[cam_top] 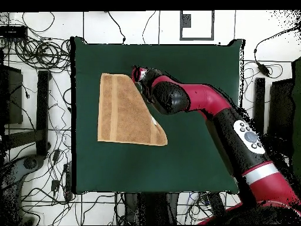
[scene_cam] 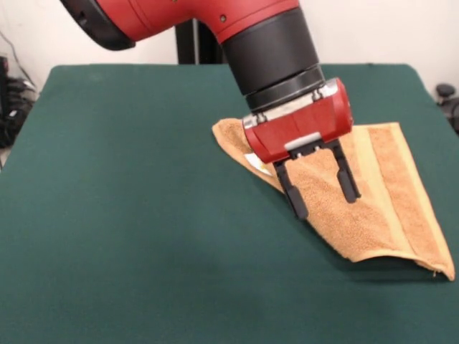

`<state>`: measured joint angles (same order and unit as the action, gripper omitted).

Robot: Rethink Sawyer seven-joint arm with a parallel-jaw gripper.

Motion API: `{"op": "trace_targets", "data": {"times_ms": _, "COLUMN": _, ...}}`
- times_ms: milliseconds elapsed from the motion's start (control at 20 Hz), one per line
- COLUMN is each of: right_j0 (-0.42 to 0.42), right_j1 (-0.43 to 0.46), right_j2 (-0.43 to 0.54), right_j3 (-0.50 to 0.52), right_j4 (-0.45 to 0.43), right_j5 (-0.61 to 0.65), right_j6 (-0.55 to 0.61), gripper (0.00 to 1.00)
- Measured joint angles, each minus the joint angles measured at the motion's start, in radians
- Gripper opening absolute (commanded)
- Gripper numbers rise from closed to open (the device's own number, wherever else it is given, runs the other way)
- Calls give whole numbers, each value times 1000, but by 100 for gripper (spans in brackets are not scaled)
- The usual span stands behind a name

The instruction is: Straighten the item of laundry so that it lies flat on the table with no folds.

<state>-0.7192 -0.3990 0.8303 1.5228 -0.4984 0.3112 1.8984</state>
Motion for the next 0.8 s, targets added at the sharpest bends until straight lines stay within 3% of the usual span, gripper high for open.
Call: {"op": "trace_targets", "data": {"times_ms": 800, "right_j0": -31, "right_j1": 149, "right_j2": 118, "right_j3": -85, "right_j4": -62, "right_j5": 0, "right_j6": 0, "gripper": 100}}
